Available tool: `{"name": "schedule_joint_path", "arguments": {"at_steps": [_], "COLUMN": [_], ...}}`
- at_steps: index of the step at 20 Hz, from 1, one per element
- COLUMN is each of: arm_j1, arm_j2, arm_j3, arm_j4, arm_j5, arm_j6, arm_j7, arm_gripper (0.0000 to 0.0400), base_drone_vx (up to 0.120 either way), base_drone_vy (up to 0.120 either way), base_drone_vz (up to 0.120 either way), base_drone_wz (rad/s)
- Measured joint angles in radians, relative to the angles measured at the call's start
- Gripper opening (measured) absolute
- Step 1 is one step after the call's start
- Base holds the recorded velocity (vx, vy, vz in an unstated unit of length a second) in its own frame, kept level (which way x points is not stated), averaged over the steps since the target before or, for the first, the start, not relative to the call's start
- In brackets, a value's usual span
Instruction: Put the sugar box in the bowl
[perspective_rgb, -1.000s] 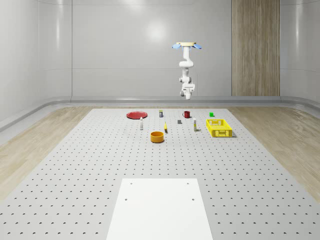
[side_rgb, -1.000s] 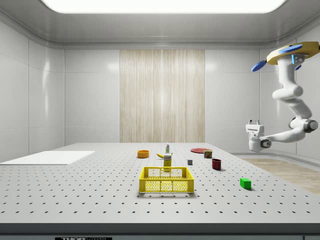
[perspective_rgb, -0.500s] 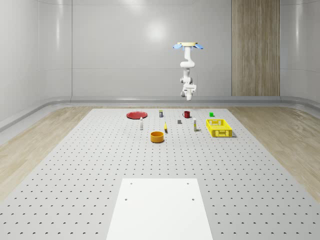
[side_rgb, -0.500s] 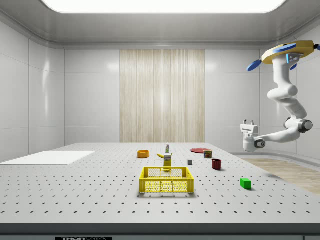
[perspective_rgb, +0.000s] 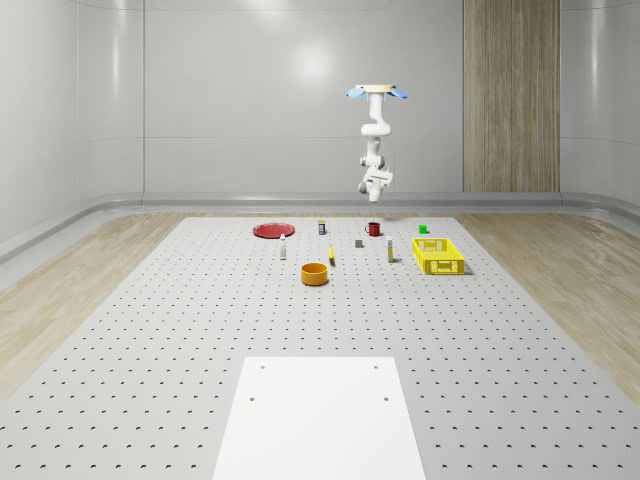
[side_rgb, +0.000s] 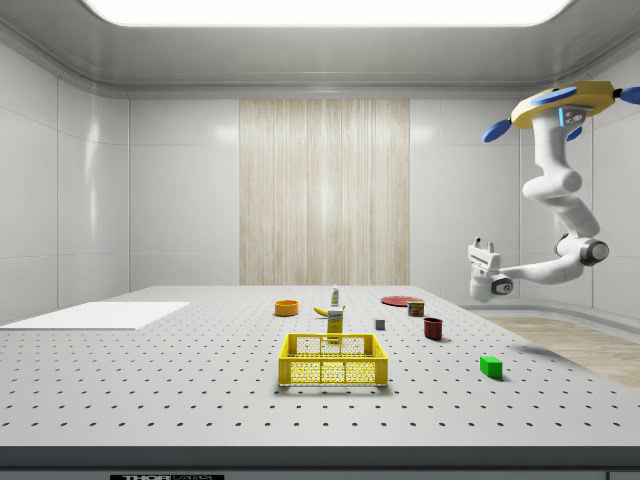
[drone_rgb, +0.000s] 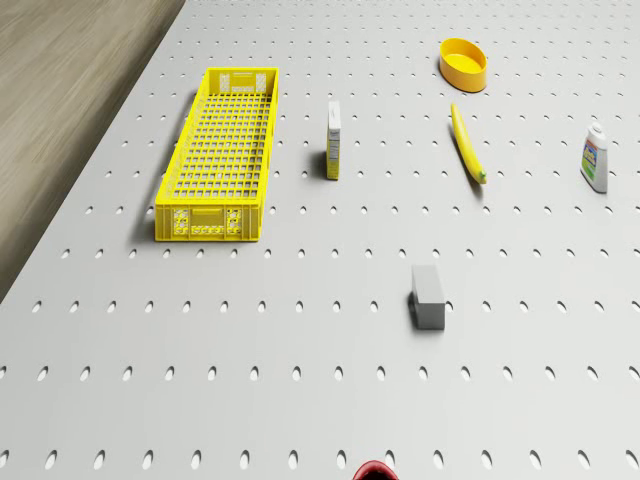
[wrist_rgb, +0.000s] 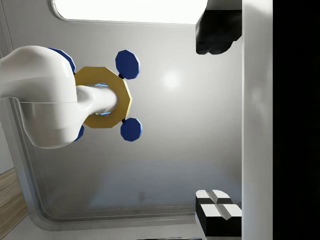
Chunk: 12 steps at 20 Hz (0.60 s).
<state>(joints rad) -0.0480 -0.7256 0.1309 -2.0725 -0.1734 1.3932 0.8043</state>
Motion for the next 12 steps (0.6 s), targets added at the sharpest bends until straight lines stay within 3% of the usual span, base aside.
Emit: {"name": "schedule_joint_path", "arguments": {"at_steps": [4, 7, 12], "arm_j1": [-0.037, -0.084, -0.221], "arm_j2": [-0.009, -0.025, -0.083], "arm_j3": [0.116, 0.255, 0.565], "arm_j4": [-0.034, -0.102, -0.360], "arm_j5": [-0.165, -0.370, -0.880], "arm_j6": [0.008, 0.018, 0.035], "arm_j7": [0.024, 0.057, 0.181], "arm_gripper": [0.0400, 0.0400, 0.0400], "base_drone_vx": [0.120, 0.120, 0.120], "base_drone_vy": [0.000, 0.000, 0.000], "base_drone_vz": [-0.010, -0.120, -0.120], "base_drone_wz": [0.000, 0.000, 0.000]}}
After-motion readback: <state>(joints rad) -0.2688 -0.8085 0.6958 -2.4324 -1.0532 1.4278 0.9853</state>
